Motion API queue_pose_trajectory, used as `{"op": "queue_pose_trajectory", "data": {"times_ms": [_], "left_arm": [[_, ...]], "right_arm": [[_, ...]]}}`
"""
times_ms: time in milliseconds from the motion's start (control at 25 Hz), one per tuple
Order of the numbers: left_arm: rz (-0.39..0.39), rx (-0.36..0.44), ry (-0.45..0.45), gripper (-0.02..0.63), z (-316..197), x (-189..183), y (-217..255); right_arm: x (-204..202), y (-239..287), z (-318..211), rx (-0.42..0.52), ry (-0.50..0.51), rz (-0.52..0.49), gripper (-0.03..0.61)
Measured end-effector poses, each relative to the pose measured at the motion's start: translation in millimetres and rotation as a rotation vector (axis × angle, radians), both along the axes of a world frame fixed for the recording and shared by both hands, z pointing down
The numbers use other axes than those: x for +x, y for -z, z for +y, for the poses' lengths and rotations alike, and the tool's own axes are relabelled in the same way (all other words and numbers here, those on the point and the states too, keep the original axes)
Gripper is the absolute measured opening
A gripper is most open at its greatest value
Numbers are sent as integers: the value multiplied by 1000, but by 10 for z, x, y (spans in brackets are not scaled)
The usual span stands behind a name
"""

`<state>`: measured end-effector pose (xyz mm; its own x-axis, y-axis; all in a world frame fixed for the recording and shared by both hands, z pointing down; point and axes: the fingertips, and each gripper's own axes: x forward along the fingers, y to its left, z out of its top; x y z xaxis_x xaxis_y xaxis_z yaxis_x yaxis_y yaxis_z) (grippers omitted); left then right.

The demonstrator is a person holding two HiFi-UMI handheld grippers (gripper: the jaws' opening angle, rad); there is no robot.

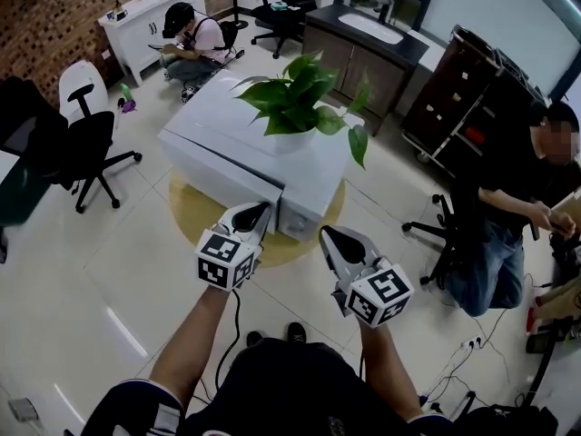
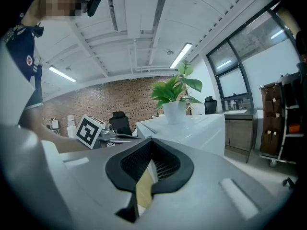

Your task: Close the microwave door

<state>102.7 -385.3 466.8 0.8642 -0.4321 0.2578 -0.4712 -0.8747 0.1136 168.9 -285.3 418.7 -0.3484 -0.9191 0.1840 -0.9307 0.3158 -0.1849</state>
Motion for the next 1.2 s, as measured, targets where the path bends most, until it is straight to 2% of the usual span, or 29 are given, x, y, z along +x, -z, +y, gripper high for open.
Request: {"op": "queue_pose_trajectory", "data": {"times_ms": [560, 720, 920, 1200], "left_arm": [[-33, -3, 12, 12, -75, 158, 29], [-14, -1, 1, 12, 71, 135, 93], [38, -38, 13, 12, 378, -56, 168], [103, 8, 35, 12, 573, -280, 570]], "right_arm": [[-25, 52, 26, 12, 14, 7, 2], [-49, 67, 37, 21, 22, 5, 2], [-186, 76, 41, 29, 59, 5, 2], [-430, 226, -64, 84, 120, 10, 2]]}}
